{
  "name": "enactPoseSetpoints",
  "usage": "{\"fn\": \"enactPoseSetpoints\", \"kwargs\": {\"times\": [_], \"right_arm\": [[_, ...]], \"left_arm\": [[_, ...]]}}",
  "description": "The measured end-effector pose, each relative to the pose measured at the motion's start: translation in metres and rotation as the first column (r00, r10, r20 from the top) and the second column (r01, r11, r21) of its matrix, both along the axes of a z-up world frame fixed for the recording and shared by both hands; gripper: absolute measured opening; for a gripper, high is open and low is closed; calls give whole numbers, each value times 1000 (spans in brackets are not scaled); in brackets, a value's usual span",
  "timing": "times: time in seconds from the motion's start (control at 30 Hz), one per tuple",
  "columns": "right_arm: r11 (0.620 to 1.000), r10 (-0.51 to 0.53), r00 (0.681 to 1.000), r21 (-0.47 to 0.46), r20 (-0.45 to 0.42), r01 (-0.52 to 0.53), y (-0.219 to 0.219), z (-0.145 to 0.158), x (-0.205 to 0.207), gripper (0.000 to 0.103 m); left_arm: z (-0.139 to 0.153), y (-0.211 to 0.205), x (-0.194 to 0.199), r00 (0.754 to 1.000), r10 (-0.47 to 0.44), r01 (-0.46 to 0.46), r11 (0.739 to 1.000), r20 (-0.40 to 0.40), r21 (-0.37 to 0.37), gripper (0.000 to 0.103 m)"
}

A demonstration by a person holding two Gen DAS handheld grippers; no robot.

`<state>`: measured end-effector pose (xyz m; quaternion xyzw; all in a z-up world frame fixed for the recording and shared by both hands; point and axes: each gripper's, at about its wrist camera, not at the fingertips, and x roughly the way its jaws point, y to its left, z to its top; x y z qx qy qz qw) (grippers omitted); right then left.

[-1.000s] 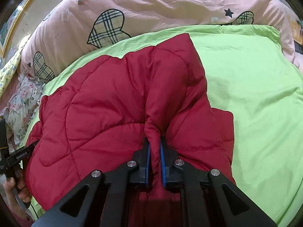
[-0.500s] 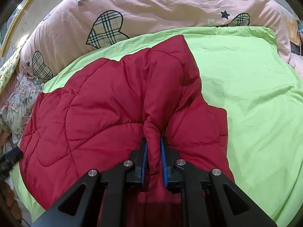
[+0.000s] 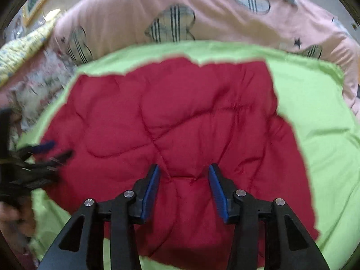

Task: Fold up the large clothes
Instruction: 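Open both grippers and pull them back from the folded jacket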

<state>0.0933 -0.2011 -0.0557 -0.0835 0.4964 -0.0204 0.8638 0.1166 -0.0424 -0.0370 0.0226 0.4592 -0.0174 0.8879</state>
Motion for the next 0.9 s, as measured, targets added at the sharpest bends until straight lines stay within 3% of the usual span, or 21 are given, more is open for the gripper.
{"fn": "enactPoseSetpoints", "kwargs": {"times": [0.1, 0.2, 0.33, 0.7, 0.9], "right_arm": [[1000, -14, 1000, 14, 11, 14, -5, -8, 3, 47], [1000, -20, 1000, 16, 15, 20, -4, -9, 4, 47], [999, -23, 1000, 29, 19, 23, -5, -5, -2, 47], [997, 2, 1000, 72, 25, -4, 3, 26, -34, 48], [996, 19, 1000, 82, 17, -20, 9, 32, -50, 53]], "left_arm": [[9, 1, -7, 1000, -7, 6, 1000, 19, 12, 78], [-10, 4, 3, 1000, 2, -2, 1000, -24, 10, 83], [-21, -1, 7, 1000, 9, -8, 1000, -22, 28, 86], [1, -6, -16, 1000, 23, -22, 998, -11, 65, 85], [14, -6, -36, 1000, 30, -30, 998, -3, 63, 85]]}}
